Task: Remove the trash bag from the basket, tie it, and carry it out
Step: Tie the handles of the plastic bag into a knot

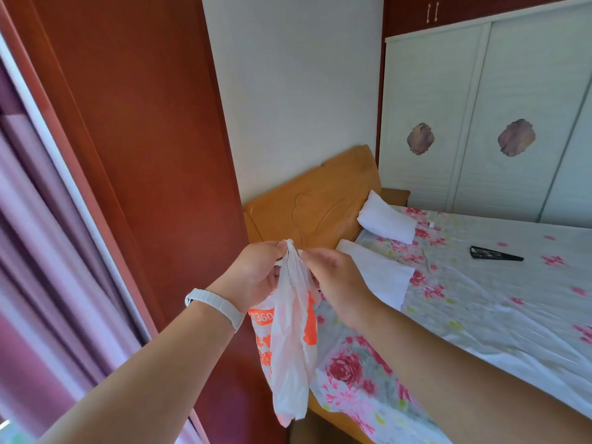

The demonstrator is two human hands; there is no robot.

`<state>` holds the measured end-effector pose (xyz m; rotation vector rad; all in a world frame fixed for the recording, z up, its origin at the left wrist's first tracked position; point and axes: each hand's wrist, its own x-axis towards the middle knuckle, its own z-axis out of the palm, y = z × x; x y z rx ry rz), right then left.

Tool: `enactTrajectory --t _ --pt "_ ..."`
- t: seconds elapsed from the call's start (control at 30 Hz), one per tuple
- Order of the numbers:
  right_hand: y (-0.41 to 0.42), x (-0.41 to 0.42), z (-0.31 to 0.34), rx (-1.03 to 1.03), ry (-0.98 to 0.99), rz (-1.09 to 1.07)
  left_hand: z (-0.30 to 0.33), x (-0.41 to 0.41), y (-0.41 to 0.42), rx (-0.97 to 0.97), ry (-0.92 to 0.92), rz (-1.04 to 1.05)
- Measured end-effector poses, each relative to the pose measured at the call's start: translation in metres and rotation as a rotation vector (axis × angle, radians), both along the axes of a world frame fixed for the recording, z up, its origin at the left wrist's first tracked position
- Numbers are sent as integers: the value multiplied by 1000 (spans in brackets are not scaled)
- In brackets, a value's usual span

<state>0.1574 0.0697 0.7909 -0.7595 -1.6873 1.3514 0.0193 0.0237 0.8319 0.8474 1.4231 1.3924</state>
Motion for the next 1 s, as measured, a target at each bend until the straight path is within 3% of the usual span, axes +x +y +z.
enactTrajectory --t 0.37,0.6,0.73,0.87,1.0 --pt "2 -19 3 -56 50 -63 -1 3 -7 65 -11 38" --pt "18 -12 16 -358 308 74 -13 -15 -9 26 31 61" --pt "27 -5 13 -402 298 98 -17 -24 -6 35 -26 153" --pt "31 -2 10 -449 340 113 -15 -17 -7 153 -198 141" --pt "31 -1 20 -492 445 105 -17 -13 -5 342 -505 117"
